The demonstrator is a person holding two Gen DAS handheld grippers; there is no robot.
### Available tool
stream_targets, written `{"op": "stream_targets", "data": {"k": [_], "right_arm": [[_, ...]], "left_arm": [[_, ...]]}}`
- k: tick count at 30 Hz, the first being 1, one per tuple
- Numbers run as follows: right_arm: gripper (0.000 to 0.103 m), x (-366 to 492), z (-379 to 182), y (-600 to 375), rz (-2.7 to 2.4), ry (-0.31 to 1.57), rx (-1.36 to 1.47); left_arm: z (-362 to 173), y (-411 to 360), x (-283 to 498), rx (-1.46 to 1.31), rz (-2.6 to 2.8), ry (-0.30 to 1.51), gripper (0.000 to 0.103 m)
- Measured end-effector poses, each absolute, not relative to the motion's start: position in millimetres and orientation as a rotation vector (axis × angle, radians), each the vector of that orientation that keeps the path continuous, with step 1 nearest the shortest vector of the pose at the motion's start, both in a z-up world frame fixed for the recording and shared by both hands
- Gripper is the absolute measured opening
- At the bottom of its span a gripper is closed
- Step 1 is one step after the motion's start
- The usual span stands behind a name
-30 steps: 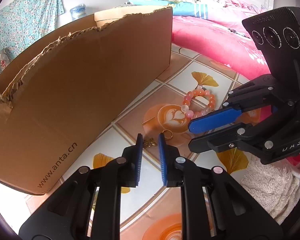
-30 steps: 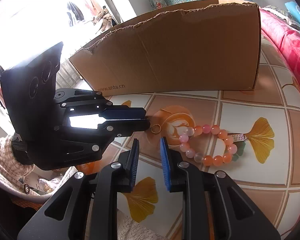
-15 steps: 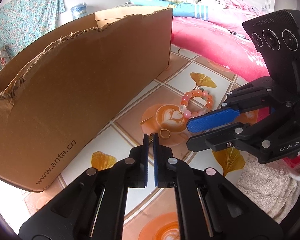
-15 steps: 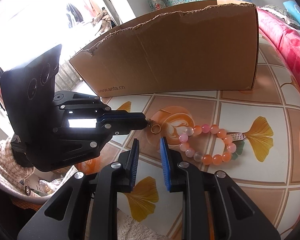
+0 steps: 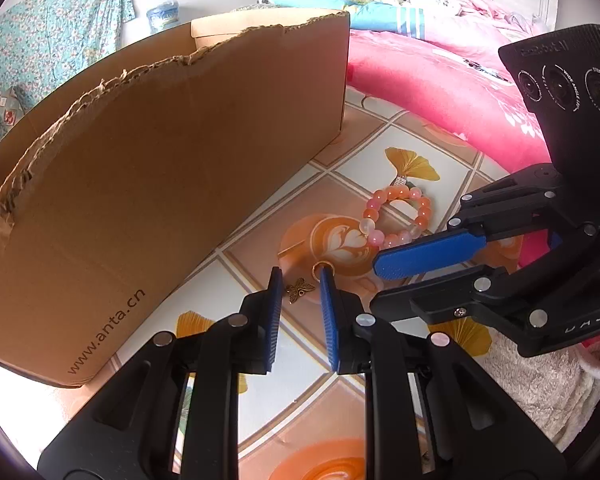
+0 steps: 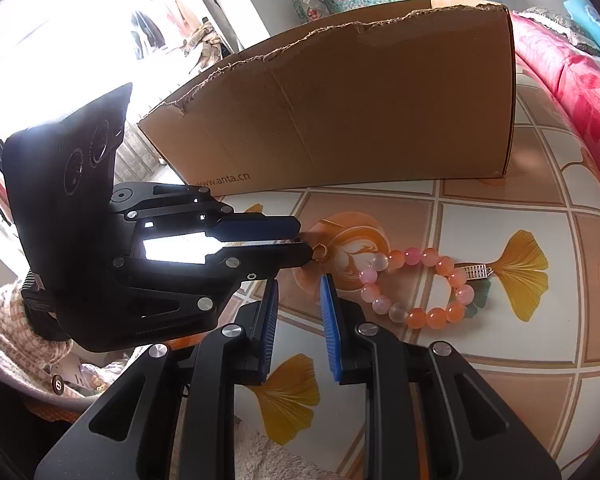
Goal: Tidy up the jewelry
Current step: 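Close the left gripper on the small gold ring beside the bracelet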
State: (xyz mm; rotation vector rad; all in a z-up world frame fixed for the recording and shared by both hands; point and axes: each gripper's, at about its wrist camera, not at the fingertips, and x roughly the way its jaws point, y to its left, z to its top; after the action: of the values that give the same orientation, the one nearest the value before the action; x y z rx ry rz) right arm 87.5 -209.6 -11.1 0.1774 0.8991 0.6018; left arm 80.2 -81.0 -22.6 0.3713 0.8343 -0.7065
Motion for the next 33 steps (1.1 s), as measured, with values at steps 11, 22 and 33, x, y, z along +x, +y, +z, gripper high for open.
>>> {"op": "stream_targets", "data": {"k": [11,22,33], "right_arm": [[0.022,83.0,-8.9,-215.9,0.598,0.885,0.183],[0.022,80.2,-3.6,-215.8,0.598,0.872,0.154],[0.022,87.2,-0.8,-191.8,0.552,0.883,-0.019]], "left_arm": [[-22.4,-83.6,80.4,0.375,-0.703,0.849,0.012],[-21.7,-72.2,83.6,0.364,-0.678,0.857,0.001],[-22.9,-53.9,82.1,0.303,-0.662,0.870,0.001]]}}
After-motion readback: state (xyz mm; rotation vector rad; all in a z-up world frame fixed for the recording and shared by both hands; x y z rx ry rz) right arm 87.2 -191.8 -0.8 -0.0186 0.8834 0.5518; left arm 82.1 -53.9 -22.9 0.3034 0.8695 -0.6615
